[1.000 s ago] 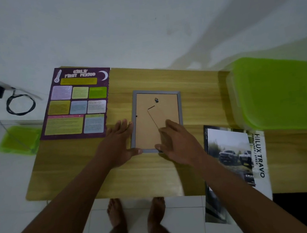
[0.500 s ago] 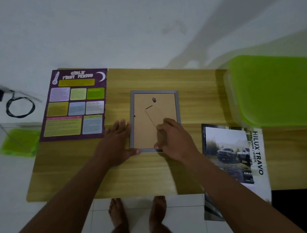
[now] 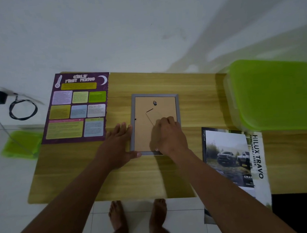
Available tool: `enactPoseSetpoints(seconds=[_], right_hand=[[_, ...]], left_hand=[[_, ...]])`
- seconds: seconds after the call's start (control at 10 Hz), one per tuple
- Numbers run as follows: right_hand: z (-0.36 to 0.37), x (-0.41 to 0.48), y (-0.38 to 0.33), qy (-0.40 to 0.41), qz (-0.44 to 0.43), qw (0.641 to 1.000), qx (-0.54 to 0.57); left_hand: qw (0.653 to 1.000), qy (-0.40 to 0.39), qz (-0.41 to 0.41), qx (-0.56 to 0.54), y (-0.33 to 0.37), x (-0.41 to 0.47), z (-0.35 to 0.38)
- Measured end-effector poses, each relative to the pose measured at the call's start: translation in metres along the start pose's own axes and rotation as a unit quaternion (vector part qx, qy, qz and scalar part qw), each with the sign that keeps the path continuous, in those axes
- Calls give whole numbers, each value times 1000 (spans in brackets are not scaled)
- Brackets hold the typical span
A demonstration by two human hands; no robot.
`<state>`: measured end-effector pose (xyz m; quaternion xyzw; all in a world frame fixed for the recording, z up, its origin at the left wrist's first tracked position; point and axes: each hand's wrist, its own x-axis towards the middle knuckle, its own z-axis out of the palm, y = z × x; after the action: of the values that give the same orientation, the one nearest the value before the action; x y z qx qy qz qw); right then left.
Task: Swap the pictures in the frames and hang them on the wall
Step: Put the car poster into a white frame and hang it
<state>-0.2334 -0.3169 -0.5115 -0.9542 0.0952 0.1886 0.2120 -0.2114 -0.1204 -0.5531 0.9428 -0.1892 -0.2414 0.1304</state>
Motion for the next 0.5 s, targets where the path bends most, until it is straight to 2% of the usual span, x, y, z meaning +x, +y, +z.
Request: enactPoseSetpoints(seconds=[0.3,0.5], right_hand=[[1,0,5,10,-20,1000,-9],[3,-8,27,22,-62,994,84]], left_hand=[[1000,12,-1,-12,2,-3,0],[1000,9,-19,-3,14,-6,-11]])
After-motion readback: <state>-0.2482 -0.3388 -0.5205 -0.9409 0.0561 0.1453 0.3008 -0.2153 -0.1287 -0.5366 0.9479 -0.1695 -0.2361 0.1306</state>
